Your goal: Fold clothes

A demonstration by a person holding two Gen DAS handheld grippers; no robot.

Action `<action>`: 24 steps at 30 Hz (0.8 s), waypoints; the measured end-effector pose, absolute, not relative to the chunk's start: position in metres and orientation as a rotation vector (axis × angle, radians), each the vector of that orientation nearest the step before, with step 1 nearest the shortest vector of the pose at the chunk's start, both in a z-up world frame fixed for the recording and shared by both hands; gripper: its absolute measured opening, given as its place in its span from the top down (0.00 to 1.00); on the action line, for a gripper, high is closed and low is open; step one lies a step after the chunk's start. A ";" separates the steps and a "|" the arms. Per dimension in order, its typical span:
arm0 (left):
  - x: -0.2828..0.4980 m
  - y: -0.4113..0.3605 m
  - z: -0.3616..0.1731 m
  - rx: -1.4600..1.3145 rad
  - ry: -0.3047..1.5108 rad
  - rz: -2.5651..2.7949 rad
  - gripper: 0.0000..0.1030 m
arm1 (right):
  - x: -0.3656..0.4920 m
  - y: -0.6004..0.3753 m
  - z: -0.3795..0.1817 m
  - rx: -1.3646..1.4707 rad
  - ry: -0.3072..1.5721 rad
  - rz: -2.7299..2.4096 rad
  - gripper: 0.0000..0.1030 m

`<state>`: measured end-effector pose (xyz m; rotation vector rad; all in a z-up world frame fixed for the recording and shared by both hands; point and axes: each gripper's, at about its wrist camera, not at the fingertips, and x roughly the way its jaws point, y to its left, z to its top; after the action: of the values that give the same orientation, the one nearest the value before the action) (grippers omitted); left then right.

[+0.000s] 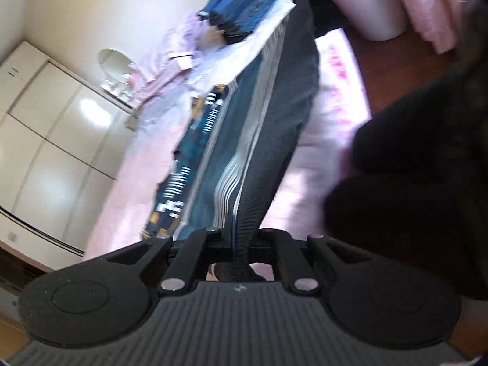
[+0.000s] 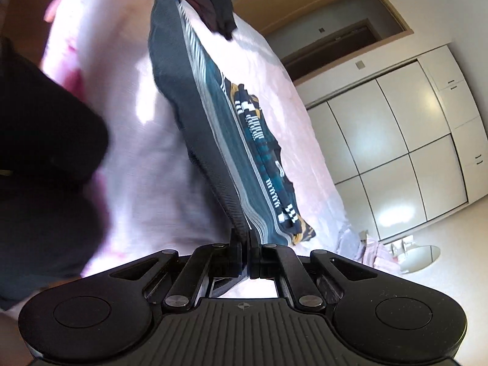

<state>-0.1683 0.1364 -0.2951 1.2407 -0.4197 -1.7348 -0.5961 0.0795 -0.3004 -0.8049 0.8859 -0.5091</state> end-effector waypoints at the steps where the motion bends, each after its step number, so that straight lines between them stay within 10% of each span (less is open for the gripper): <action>1: -0.172 0.151 -0.293 1.242 -0.404 -1.753 0.97 | -0.603 0.095 -0.296 -0.795 0.880 -0.510 1.00; 11: -0.175 0.167 -0.238 1.156 -0.422 -1.770 0.96 | -0.631 0.156 -0.261 -0.821 0.879 -0.524 1.00; 24: -0.084 -0.129 -0.207 1.123 -0.241 -1.673 0.95 | -0.501 -0.105 -0.185 -0.902 0.890 -0.552 0.99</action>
<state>-0.0840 -0.1289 -0.2073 1.1233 -0.2405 -1.6730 -0.5009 -0.1054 -0.1846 -0.9021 0.8902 -0.5523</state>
